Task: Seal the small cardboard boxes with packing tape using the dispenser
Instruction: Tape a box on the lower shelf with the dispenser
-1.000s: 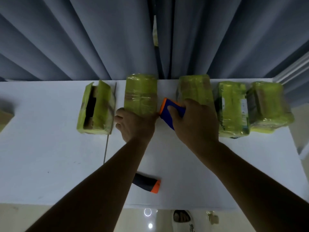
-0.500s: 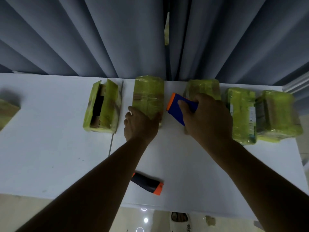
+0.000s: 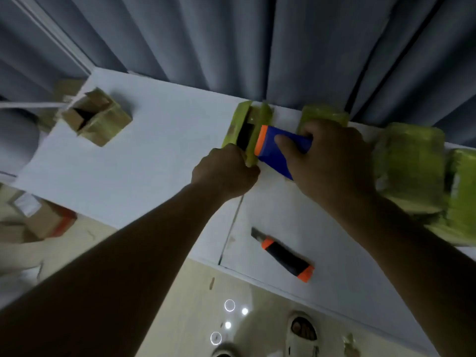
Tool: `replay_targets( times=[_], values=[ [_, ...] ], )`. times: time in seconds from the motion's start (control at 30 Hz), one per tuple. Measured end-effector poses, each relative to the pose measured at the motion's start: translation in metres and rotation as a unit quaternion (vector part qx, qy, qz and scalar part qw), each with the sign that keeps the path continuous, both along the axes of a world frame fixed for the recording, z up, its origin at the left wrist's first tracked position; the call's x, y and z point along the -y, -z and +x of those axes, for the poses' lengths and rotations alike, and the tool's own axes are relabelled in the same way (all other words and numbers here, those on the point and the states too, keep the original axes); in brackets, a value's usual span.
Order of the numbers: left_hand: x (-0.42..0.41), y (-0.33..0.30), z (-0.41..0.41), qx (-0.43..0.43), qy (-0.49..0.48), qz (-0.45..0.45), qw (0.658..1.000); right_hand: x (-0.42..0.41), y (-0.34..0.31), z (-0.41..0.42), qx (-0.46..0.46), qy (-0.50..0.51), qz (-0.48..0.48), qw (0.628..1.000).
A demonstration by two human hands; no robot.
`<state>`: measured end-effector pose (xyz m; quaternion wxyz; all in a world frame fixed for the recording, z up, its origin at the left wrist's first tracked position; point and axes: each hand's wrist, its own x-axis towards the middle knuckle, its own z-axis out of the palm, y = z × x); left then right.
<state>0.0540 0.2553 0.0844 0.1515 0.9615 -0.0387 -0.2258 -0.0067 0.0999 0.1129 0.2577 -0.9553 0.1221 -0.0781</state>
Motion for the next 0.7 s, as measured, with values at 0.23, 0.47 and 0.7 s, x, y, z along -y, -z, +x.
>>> replay_targets(
  times=[0.23,0.47,0.7],
  values=[
    [-0.156,-0.011,0.010,-0.007,-0.079,0.022,0.997,-0.129,0.009,0.013,-0.012,-0.071,0.016,0.997],
    [-0.282,-0.016,0.020,0.004,-0.071,0.033,0.997,-0.258,0.009,0.022,-0.020,-0.080,0.020,0.996],
    [-0.367,-0.019,0.047,0.029,-0.066,0.022,0.997,-0.338,0.005,0.047,-0.022,-0.091,0.020,0.995]
  ],
)
